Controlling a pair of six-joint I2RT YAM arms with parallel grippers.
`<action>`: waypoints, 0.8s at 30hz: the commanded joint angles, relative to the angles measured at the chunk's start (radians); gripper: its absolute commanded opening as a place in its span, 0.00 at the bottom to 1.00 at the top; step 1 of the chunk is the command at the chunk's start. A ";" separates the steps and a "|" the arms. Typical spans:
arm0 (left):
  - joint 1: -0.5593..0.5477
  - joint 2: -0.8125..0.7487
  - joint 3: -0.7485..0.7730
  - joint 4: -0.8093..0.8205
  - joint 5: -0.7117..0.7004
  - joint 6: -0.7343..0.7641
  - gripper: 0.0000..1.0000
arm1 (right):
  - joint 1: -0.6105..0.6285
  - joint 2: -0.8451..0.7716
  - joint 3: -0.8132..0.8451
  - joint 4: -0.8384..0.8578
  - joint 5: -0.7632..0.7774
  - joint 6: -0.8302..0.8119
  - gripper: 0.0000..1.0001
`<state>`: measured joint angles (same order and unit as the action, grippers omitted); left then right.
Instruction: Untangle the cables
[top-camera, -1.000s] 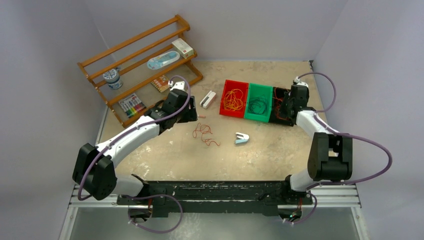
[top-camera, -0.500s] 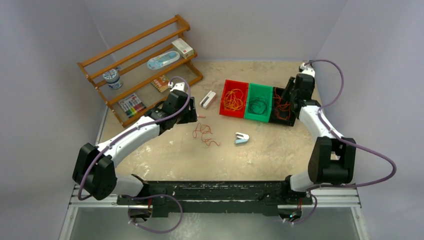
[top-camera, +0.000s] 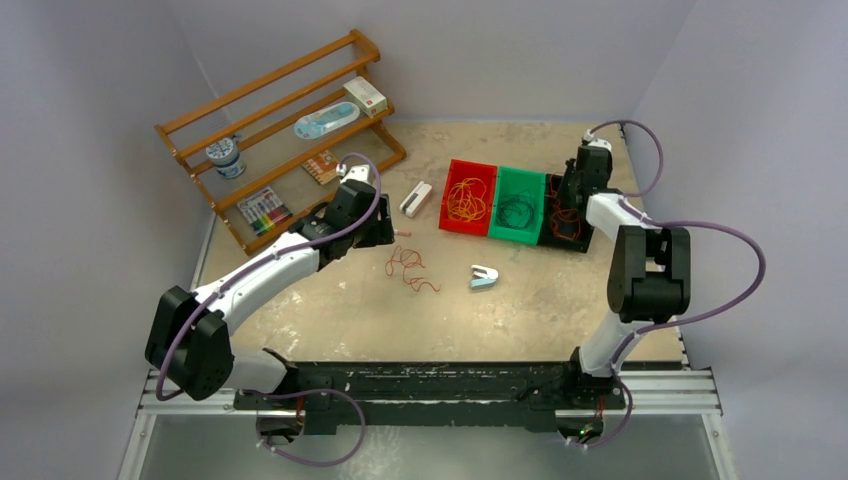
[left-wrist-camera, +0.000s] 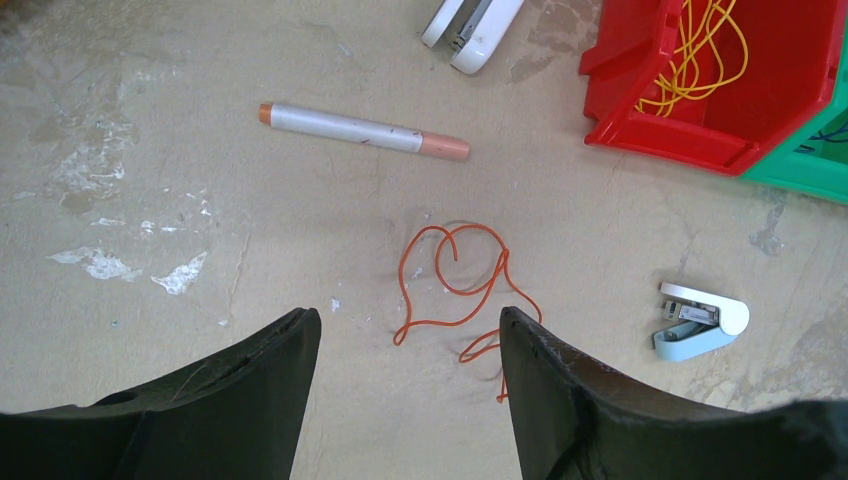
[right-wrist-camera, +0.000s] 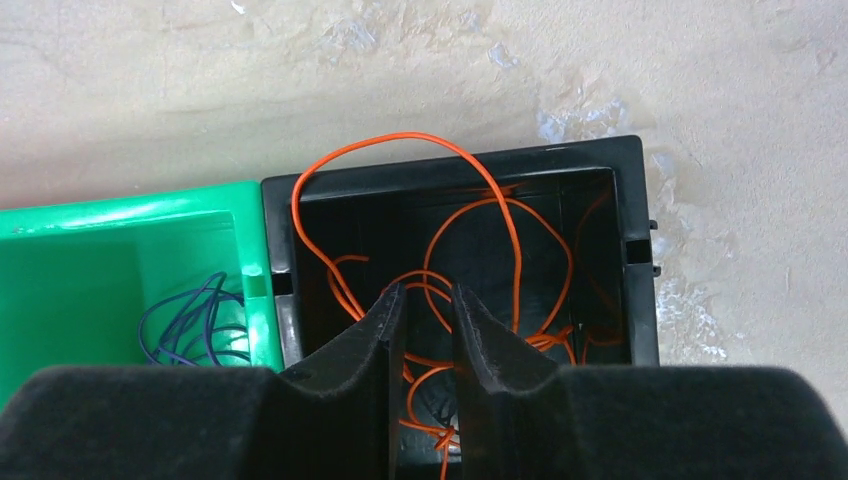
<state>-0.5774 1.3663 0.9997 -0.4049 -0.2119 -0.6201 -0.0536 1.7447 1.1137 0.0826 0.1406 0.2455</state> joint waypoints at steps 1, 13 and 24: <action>0.001 -0.029 -0.004 0.030 0.004 -0.014 0.65 | -0.005 -0.007 0.003 0.019 0.024 0.009 0.25; 0.001 -0.014 -0.007 0.041 0.012 -0.018 0.65 | -0.005 -0.042 -0.115 -0.046 0.019 0.033 0.23; 0.001 -0.013 -0.008 0.033 -0.011 -0.002 0.65 | -0.005 -0.241 -0.105 -0.022 0.015 0.002 0.39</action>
<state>-0.5774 1.3663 0.9993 -0.4049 -0.2092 -0.6205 -0.0536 1.6344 0.9710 0.0315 0.1394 0.2649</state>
